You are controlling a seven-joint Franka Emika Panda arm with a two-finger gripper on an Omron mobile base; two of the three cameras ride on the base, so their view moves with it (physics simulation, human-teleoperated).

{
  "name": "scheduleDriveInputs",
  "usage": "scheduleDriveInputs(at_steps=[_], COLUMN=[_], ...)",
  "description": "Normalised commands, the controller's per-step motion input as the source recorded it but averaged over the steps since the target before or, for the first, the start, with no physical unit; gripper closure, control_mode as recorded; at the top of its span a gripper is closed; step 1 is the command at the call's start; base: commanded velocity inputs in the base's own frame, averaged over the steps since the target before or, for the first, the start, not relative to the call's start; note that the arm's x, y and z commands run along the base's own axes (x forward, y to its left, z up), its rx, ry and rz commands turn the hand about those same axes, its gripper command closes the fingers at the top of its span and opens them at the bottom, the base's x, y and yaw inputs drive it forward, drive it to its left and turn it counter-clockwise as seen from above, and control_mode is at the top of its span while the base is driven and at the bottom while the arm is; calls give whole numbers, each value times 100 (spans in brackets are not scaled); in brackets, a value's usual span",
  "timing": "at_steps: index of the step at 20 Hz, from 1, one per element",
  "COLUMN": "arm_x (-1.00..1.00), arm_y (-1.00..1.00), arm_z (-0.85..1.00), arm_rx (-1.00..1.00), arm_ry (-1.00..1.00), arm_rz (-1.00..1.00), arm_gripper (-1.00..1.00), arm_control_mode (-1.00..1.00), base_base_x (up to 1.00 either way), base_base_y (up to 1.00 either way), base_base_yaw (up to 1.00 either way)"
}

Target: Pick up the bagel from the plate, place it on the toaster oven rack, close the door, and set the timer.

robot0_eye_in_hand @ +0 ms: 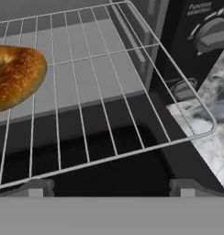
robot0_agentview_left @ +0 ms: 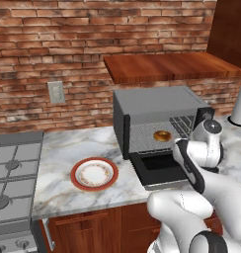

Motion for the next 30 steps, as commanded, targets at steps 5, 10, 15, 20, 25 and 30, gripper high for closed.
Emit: scheduleDriveInputs(at_steps=[5,10,15,20,25,30], arm_x=[33,34,46,51,25,-80], arm_y=[-1,0,0,0,0,-10], arm_z=[-16,-12,0,0,0,13], arm_rx=[2,2,1,0,0,4], arm_ry=[0,0,0,0,0,-3], arm_rz=[0,0,0,0,0,0], arm_gripper=[-100,-100,-100,-100,-100,-100], arm_control_mode=[-100,-100,-100,-100,-100,-100], base_base_x=[0,0,0,0,0,0], base_base_y=[0,0,0,0,0,0], base_base_yaw=[0,0,0,0,0,0])
